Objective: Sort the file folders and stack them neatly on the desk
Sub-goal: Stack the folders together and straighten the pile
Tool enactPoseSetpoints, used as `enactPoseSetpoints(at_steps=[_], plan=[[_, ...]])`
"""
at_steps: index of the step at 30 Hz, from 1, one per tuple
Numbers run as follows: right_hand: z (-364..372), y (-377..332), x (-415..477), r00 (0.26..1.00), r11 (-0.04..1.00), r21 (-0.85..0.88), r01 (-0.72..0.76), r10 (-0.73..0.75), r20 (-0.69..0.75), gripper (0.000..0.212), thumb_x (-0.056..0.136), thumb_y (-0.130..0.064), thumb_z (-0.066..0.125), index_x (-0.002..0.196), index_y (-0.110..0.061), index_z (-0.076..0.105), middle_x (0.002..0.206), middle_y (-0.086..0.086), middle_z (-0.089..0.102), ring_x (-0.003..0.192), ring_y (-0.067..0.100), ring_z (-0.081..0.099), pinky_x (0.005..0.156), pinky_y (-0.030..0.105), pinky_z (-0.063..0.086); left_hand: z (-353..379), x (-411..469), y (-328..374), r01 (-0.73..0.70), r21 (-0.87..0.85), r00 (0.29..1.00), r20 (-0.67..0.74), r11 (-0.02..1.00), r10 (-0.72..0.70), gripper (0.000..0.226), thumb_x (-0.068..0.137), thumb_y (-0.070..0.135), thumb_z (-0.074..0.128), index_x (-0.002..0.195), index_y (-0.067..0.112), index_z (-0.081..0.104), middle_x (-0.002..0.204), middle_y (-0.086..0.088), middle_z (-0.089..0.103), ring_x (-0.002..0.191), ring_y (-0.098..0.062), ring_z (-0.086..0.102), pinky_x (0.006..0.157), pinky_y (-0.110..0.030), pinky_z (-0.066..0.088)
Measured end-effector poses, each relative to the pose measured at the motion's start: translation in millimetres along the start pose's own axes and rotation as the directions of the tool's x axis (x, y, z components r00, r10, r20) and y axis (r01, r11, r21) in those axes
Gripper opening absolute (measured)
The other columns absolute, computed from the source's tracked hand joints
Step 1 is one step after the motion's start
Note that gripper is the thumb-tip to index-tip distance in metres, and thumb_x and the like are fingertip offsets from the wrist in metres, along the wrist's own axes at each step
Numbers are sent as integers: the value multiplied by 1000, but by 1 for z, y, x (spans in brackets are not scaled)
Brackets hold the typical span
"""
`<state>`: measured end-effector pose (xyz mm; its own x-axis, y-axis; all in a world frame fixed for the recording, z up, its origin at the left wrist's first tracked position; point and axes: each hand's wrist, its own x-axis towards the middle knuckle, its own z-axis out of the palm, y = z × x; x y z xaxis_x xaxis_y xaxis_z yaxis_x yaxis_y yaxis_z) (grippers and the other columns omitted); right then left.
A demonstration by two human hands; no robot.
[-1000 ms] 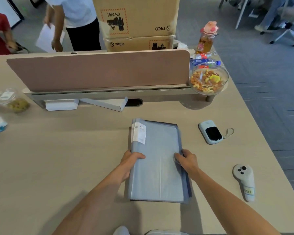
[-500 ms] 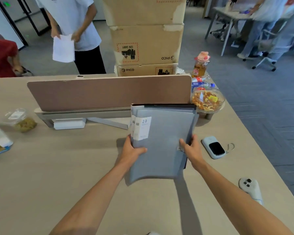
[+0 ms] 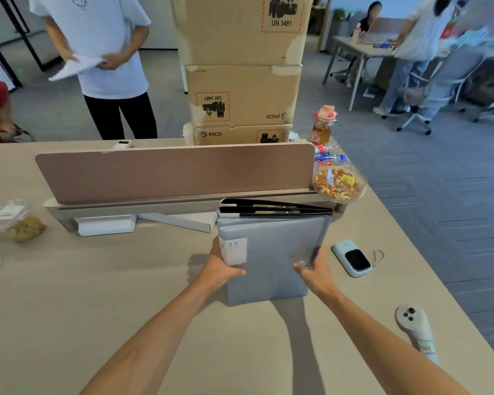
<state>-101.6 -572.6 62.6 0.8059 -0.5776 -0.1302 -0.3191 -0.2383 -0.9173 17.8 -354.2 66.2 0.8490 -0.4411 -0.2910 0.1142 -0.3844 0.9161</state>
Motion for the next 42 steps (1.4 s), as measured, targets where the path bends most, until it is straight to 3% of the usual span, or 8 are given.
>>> enactPoseSetpoints(at_steps=[5,9,13,19,24,31,36,42], plan=[[6,3,-1,999,983,-178,-41,37,-28,73,75,0,71,133,-5,27,118,-2,38,109,19,45,85,25,37,1,-3,-9,39,134,998,-62,990,-31,78,56,17,81,117,31,35,112,6,55,110,-23,58,90,-41,53],[-1,5,-4,996,959,-268,-89,86,-21,57,79,1,62,126,-11,32,110,-2,48,81,10,54,69,21,46,3,-3,-4,75,258,996,-74,963,-57,63,62,24,78,114,22,42,108,-3,63,98,-27,63,80,-40,55],[-9,19,-14,994,961,-260,-98,80,-79,67,75,-6,67,132,-16,33,121,-3,50,105,15,53,89,38,50,15,-2,-10,127,295,991,12,947,-136,61,67,27,78,113,22,37,105,2,57,95,-25,60,78,-35,50],[-27,48,-18,948,963,-93,-253,228,-223,43,72,12,60,101,-13,39,95,6,55,87,26,58,67,34,50,66,6,-19,219,201,962,119,955,-245,68,77,14,76,129,10,32,127,-11,55,99,-23,55,60,-28,50],[-51,88,8,942,952,-82,-294,274,-193,49,66,12,61,108,-9,46,98,8,60,91,26,61,75,36,52,106,16,-21,328,229,934,69,917,-351,79,69,37,76,131,20,30,125,-7,58,97,-25,60,82,-40,56],[-72,128,50,934,917,-177,-356,349,-71,69,74,1,64,135,-8,33,85,3,54,83,23,56,78,37,50,144,36,-22,454,332,878,-11,827,-478,91,59,56,66,133,18,29,124,-8,56,100,-30,63,84,-45,58],[-81,140,57,965,921,-288,-261,255,-57,23,70,-8,65,68,-17,44,61,0,48,59,23,49,48,26,33,160,46,-24,524,255,846,-51,812,-530,91,47,54,67,127,23,36,119,-3,61,99,-28,65,85,-44,59],[-88,151,62,977,918,-334,-215,200,-79,27,71,-13,67,64,-12,41,63,10,55,56,21,49,48,27,36,167,60,-24,514,314,852,-82,799,-516,89,46,57,67,122,20,40,119,-5,61,99,-29,66,84,-42,59]])
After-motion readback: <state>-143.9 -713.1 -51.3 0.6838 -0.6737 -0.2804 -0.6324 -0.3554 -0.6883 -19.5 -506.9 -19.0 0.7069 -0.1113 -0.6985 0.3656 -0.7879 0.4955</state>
